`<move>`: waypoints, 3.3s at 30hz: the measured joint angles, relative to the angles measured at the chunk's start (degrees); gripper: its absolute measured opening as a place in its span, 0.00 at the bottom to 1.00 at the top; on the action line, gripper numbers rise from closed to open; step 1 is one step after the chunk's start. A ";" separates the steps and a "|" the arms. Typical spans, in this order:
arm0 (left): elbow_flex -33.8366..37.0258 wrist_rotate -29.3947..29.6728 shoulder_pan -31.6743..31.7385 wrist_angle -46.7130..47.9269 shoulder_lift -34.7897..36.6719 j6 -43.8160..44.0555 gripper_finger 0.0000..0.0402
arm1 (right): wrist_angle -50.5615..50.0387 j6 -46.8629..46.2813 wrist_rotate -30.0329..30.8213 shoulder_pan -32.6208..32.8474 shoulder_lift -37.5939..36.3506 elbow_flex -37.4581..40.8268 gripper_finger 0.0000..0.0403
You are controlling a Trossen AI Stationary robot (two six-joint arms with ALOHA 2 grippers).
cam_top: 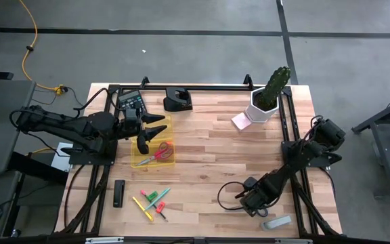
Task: Pack school essentials
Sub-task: Put the pink pencil top eraser into the yellow supply box
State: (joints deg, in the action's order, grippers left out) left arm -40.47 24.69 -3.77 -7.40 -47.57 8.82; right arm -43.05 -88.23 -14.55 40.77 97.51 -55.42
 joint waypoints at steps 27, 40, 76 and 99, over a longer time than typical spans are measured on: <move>0.00 0.20 0.00 0.02 0.00 0.00 0.43 | -2.39 14.40 28.54 -1.71 -29.65 0.07 0.00; 0.00 -0.46 -0.04 -0.33 0.02 0.16 0.43 | 25.49 57.40 35.82 -23.69 -33.34 0.07 0.00; -3.52 -8.24 0.00 -9.53 -13.44 -0.82 0.43 | 62.85 79.02 12.41 -38.16 -19.36 -0.02 0.00; -10.14 -7.82 0.00 -8.14 -24.60 -2.99 0.43 | 66.86 76.29 9.82 -38.12 -16.33 -0.02 0.00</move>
State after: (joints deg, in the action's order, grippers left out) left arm -50.61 16.87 -3.77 -15.54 -72.17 5.83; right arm 23.81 -11.93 -4.72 2.66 81.19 -55.44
